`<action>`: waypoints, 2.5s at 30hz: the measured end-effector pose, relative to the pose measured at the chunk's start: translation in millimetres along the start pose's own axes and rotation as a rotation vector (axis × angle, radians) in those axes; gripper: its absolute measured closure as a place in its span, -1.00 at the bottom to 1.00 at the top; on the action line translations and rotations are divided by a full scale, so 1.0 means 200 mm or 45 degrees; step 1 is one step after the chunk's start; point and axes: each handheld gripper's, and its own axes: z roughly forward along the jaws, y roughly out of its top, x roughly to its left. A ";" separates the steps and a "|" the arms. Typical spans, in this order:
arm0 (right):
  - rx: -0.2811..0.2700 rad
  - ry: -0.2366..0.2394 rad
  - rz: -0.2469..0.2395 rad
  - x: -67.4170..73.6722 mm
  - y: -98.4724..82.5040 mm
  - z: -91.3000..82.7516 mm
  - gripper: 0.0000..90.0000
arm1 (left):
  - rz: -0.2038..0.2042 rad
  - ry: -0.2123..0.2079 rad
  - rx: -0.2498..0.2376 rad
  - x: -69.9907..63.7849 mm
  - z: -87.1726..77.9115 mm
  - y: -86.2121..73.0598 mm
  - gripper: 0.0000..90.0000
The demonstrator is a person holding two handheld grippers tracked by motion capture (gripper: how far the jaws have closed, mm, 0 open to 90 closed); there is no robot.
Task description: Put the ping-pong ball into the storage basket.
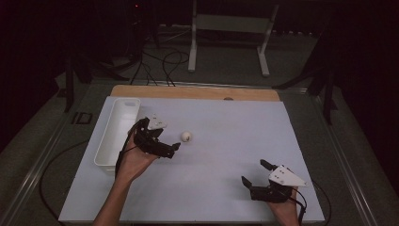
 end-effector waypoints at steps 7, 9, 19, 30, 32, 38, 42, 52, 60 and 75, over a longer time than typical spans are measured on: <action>-0.004 -0.006 0.004 0.00 0.00 0.00 -0.81 | -0.001 -0.013 0.032 0.01 0.04 0.00 -1.00; -0.005 -0.006 0.003 0.00 0.00 0.00 -0.81 | -0.002 -0.015 0.032 0.01 0.04 0.00 -1.00; -0.004 -0.005 0.005 0.00 0.00 0.00 -0.81 | 0.013 -0.019 0.076 0.01 0.08 0.05 -1.00; -0.006 -0.008 0.004 -0.01 0.00 0.00 -0.81 | 0.015 -0.030 0.129 0.01 0.15 0.11 -1.00; -0.005 -0.008 0.005 -0.01 0.00 0.00 -0.81 | 0.018 -0.029 0.140 0.01 0.16 0.11 -1.00; -0.002 -0.012 0.003 -0.01 0.00 0.00 -0.81 | 0.012 -0.033 0.168 0.02 0.20 0.13 -1.00; -0.001 -0.013 0.002 -0.01 0.00 0.00 -0.81 | -0.002 -0.035 0.191 0.03 0.23 0.14 -1.00; -0.003 -0.018 -0.002 -0.02 -0.01 -0.01 -0.81 | -0.027 -0.038 0.243 0.05 0.31 0.14 -1.00; 0.001 -0.017 0.002 -0.01 -0.01 0.00 -0.81 | -0.042 -0.043 0.271 0.07 0.35 0.13 -1.00; 0.004 -0.020 0.004 -0.02 -0.01 0.00 -0.81 | -0.066 -0.065 0.346 0.08 0.42 0.17 -1.00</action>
